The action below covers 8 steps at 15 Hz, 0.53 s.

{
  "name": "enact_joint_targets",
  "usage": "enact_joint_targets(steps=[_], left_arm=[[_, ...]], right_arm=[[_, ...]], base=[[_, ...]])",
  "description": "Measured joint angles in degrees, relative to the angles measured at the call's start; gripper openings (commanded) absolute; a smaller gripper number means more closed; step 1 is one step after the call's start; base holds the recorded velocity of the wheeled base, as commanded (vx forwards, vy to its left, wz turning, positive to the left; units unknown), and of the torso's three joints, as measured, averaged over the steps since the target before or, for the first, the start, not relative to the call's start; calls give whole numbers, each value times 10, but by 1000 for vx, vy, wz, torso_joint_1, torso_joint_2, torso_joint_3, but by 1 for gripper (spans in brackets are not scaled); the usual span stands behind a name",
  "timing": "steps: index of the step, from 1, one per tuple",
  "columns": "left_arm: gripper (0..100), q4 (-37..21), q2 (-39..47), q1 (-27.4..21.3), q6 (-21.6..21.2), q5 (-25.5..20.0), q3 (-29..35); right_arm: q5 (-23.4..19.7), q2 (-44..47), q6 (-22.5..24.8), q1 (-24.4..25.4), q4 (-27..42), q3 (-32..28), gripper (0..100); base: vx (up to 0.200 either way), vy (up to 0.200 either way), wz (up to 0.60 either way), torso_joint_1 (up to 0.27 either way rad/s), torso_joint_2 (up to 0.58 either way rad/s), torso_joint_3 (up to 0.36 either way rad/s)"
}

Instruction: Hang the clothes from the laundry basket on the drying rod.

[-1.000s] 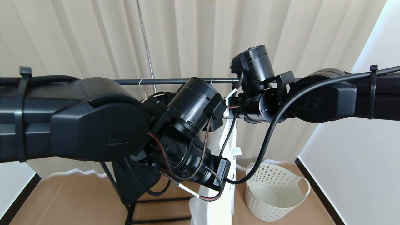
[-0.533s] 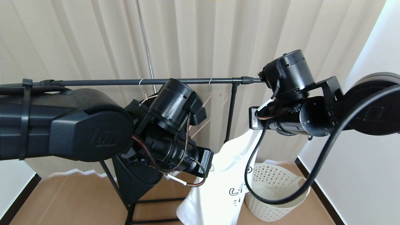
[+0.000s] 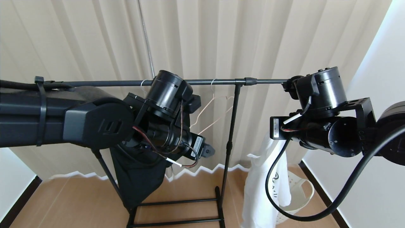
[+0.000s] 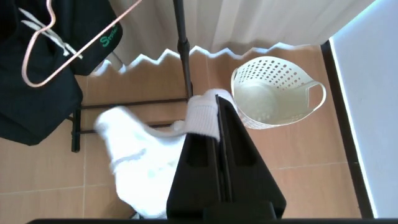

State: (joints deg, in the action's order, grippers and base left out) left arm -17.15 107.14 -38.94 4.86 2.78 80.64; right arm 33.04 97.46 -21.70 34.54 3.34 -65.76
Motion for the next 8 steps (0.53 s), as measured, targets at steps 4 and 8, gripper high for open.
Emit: enact_joint_targets(steps=[4,8], left_arm=[[100,13,55,29,-36,19,84],[100,15,135,55,-53,41,188]], right_arm=[[0,-25,11,-15,-8,25,0],[-3,-38,31,-37,-31,30,0]], base=[[0,0,0,0,0,0],[0,0,0,0,0,0]])
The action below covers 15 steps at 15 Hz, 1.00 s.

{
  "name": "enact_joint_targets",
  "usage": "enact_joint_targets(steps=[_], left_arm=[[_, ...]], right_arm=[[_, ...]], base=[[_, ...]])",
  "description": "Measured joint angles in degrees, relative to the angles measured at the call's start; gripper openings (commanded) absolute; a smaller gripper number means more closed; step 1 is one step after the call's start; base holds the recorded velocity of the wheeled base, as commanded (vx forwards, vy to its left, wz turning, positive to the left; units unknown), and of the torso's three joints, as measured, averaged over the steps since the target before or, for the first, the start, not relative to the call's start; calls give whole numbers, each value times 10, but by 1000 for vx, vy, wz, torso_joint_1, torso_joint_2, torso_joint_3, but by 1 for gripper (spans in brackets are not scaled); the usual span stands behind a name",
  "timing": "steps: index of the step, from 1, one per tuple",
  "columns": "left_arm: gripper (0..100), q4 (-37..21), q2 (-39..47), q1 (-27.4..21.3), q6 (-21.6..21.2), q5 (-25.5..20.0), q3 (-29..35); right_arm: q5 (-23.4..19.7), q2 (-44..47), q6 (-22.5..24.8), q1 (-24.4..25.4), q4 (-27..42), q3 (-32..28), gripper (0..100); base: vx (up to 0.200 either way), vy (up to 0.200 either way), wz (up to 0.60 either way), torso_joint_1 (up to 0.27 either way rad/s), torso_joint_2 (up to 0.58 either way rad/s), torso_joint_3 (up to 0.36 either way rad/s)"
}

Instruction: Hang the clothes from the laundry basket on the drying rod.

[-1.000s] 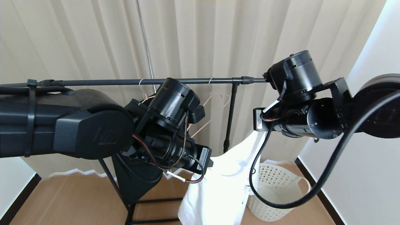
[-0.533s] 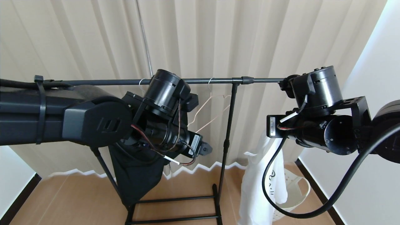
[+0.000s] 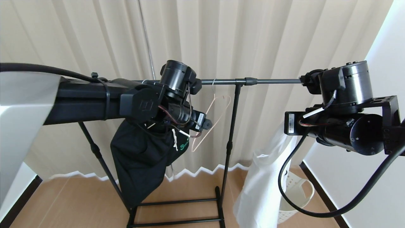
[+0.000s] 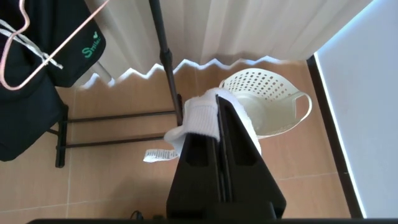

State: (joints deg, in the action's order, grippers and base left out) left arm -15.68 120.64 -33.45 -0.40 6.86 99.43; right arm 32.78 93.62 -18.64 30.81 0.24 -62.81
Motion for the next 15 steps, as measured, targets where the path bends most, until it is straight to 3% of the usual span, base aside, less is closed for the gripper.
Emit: enact_joint_targets(steps=[3,5,11,15], left_arm=[[100,15,107,6,1,27,104],[100,90,169,4,0,38,138],[100,191,254,1,3,58,152],[100,200,266,4,2,87,152]], right_arm=[[1,-2,1,-5,-4,4,0],[1,-6,1,-5,-5,8,0],[2,-5,0,-5,-6,10,0],[1,-3,0,-5,-9,10,0]], base=[[0,0,0,0,0,0],[0,0,0,0,0,0],[0,0,0,0,0,0],[0,0,0,0,0,0]])
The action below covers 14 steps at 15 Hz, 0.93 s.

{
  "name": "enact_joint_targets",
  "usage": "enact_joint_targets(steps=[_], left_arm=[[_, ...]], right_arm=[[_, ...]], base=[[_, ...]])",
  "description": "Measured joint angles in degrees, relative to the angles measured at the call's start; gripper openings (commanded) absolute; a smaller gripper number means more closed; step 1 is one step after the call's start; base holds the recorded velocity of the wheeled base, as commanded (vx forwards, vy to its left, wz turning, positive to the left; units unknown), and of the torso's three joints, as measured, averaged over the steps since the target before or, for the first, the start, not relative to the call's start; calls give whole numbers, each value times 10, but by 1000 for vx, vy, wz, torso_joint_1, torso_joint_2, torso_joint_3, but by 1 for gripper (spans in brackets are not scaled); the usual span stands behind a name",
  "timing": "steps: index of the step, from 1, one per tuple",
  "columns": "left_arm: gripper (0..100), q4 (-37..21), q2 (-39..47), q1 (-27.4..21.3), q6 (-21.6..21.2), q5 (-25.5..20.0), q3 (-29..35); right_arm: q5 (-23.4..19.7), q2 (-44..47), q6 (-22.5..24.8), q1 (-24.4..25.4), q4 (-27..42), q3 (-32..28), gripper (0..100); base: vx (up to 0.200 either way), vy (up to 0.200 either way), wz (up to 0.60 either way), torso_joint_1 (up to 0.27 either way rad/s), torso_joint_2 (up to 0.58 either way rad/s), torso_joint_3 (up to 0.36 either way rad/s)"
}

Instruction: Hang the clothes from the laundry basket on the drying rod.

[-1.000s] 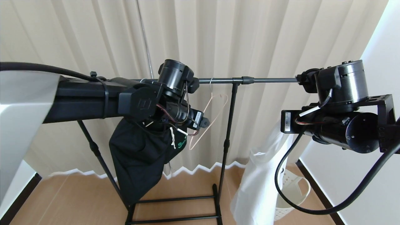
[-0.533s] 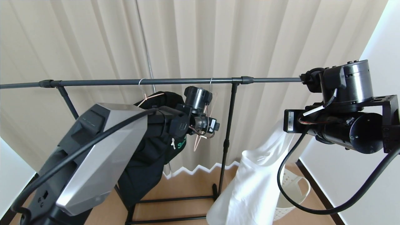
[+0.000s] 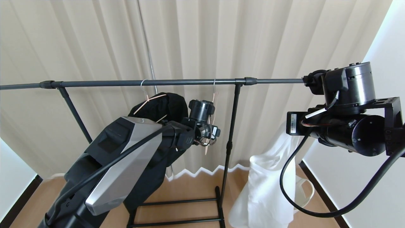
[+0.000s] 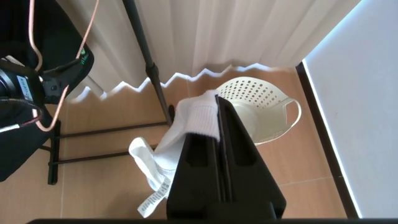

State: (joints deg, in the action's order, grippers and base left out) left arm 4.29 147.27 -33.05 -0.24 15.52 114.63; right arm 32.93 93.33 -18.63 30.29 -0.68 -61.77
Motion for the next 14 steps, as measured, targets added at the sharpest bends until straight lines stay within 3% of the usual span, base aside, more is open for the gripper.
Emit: enact_joint_targets(steps=[11,12,14], left_arm=[[100,24,0,1,-13,8,0],[0,24,1,0,-13,8,0],[0,24,2,0,-13,8,0]], right_arm=[[0,10,1,0,-17,8,0],[0,10,1,0,-17,8,0],[0,10,1,0,-17,8,0]], base=[[0,0,0,0,0,0],[0,0,0,0,0,0],[0,0,0,0,0,0]])
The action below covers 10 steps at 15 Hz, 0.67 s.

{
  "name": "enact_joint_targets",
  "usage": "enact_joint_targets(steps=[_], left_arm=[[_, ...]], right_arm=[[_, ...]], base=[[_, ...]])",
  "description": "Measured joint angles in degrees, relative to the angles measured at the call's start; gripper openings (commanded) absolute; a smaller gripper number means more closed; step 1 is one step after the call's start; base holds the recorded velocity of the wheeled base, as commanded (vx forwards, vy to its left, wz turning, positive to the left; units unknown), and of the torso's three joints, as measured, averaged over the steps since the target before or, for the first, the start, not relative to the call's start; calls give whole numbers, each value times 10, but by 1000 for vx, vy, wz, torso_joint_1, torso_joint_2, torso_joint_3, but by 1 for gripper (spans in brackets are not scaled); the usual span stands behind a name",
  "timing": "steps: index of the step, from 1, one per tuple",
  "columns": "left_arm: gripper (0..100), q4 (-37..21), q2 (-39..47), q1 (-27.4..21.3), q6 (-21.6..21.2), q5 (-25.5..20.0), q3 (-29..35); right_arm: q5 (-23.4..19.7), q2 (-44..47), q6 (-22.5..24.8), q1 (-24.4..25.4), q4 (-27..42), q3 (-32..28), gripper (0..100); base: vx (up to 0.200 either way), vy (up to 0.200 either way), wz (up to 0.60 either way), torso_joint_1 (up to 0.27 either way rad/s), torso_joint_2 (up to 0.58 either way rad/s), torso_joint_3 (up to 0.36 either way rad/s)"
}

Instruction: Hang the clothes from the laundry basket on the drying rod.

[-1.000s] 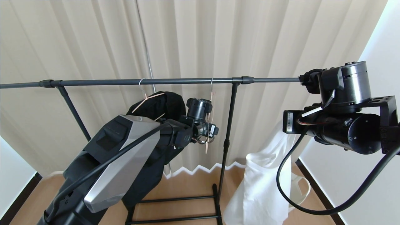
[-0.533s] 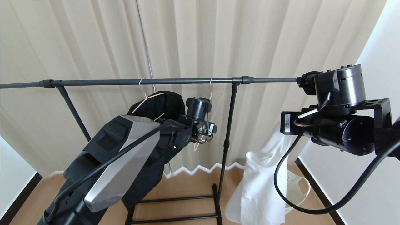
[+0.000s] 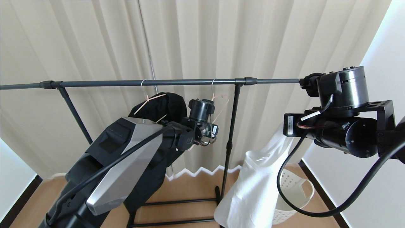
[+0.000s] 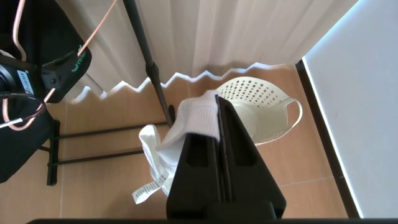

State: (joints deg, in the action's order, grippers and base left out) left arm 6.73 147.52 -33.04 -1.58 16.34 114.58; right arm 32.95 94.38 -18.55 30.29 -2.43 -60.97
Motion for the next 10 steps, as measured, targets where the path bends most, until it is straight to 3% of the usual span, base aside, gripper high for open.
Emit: enact_joint_targets(steps=[10], left_arm=[[0,0,-9,6,0,0,0]], right_arm=[[0,1,0,0,0,3,0]], base=[[0,0,0,0,0,0]])
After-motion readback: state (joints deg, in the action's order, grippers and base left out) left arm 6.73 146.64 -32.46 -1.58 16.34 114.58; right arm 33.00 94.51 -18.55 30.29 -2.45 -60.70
